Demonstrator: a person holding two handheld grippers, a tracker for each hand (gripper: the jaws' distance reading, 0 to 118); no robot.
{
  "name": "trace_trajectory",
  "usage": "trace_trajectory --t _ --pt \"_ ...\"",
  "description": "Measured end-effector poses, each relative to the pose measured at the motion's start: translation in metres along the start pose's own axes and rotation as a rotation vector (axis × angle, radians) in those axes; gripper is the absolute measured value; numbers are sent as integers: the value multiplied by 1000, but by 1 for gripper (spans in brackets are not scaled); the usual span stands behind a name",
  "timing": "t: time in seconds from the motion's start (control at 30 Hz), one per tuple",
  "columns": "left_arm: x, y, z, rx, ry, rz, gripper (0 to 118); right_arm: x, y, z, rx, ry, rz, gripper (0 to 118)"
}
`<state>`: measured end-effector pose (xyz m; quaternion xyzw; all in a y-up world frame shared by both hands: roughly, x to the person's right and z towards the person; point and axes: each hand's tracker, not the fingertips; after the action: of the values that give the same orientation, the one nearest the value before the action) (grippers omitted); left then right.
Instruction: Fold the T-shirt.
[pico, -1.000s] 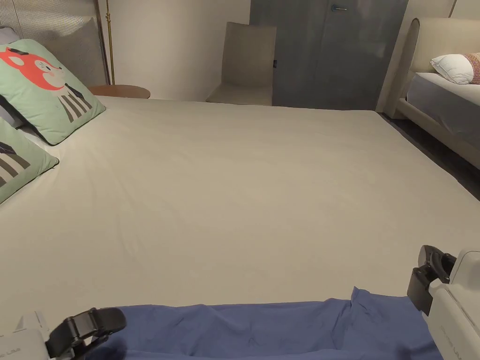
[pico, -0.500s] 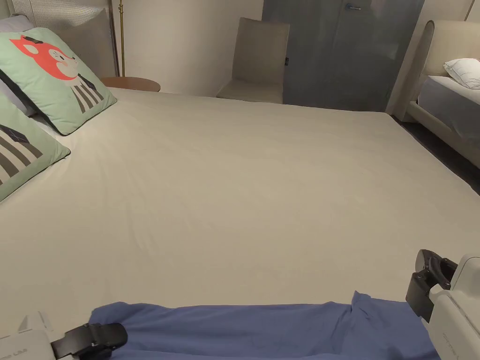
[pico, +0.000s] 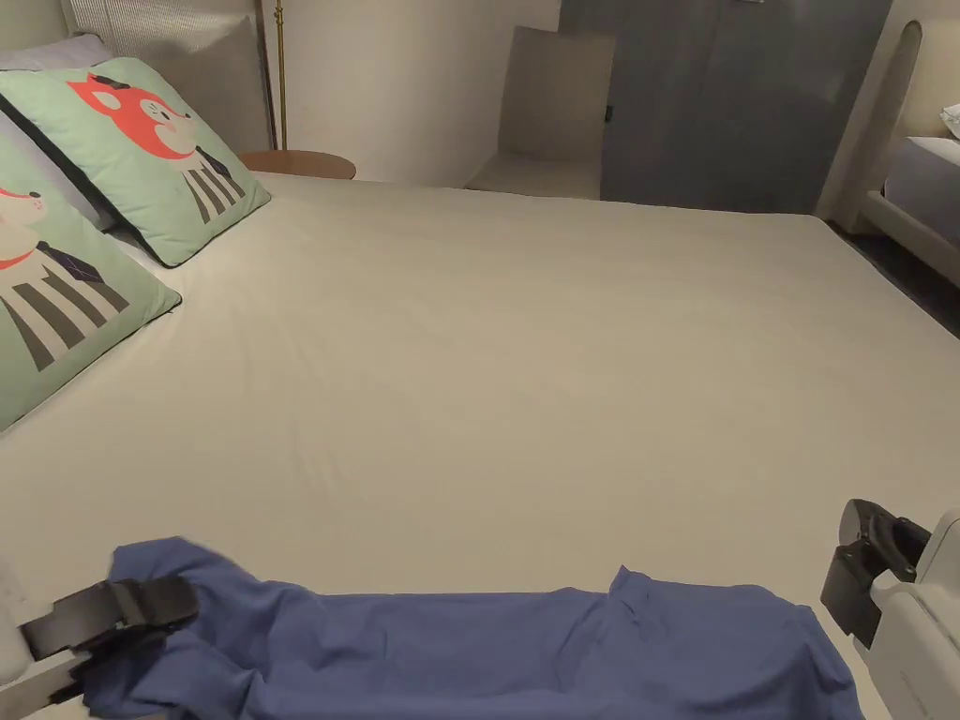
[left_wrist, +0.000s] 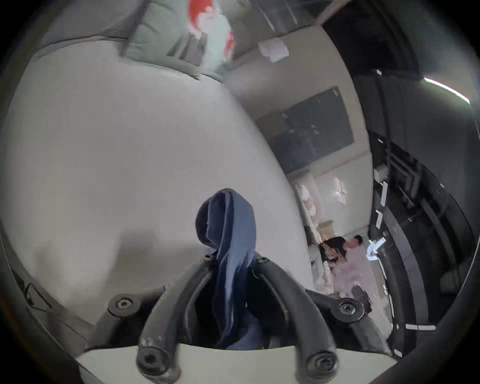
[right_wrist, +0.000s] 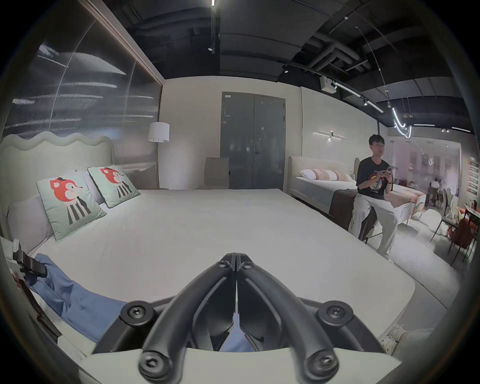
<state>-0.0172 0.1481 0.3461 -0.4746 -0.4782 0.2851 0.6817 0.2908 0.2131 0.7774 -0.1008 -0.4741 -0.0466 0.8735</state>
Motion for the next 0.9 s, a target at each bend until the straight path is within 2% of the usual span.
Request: trace_trajectory --t 0.1,0.23,0.47,0.6,0.63,0.67,0.7,0.73,0.77,0.8,0.9 --pt "40 -18 -35 -83 -77 -59 10 4 1 2 7 8 -7 1" --pt "78 -52 -100 -182 -72 -125 10 17 2 8 20 1 -30 1" --pt "85 -111 -205 -258 195 -200 10 46 -5 18 20 -33 -46 1" --pt "80 -127 -220 -288 221 -206 13 61 -9 19 14 -56 -70 1" --pt "81 -126 -216 -281 205 -203 23 64 -10 19 11 -60 -77 1" --pt "83 -122 -210 -276 147 -185 39 67 -12 17 7 -65 -84 1" --pt "86 -117 -205 -286 109 -170 59 69 -12 16 5 -68 -89 1" --pt "90 -113 -198 -283 79 -171 87 70 -13 15 1 -68 -96 1" --pt "97 -110 -187 -254 48 -199 105 71 -14 14 -2 -68 -105 1" --pt "101 -106 -176 -205 21 -230 112 72 -15 12 -4 -65 -113 1" --pt "109 -98 -148 -46 46 -308 110 72 -18 10 -8 -57 -122 1"
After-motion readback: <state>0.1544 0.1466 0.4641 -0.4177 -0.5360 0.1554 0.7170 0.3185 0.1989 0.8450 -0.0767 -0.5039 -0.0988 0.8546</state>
